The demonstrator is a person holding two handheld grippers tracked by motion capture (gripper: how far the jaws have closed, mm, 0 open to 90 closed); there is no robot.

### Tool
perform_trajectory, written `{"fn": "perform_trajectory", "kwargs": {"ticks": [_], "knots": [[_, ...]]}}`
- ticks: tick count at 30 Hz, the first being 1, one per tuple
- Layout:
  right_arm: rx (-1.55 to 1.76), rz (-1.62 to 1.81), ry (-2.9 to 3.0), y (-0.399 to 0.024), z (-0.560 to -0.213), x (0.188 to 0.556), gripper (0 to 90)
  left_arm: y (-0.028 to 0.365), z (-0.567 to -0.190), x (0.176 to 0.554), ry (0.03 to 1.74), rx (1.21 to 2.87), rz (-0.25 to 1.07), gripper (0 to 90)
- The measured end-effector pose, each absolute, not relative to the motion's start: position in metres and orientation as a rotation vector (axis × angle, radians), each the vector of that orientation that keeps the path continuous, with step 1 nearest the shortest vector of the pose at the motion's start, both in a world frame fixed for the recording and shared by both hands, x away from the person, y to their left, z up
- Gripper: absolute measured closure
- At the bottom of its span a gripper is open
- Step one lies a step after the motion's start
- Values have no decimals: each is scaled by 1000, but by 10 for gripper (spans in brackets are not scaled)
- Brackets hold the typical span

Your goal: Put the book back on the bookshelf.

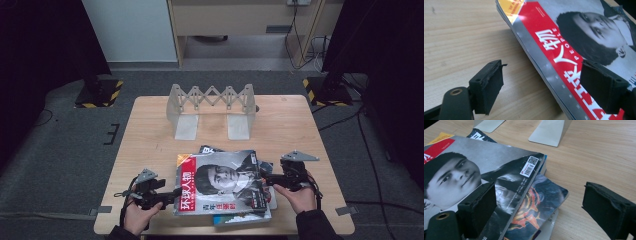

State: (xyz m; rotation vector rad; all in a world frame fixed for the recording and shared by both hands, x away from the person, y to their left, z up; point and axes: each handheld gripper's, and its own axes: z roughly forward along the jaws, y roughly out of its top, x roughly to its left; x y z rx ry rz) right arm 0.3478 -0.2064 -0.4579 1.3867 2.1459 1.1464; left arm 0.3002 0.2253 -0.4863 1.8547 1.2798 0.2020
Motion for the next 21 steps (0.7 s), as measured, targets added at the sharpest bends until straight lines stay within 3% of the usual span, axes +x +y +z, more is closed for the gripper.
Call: {"fn": "perform_trajectory", "kwargs": {"ticks": [21], "knots": [[1336,1170,2264,-179,-475,343,191,212,-495,288,1272,1895,92,217]]}}
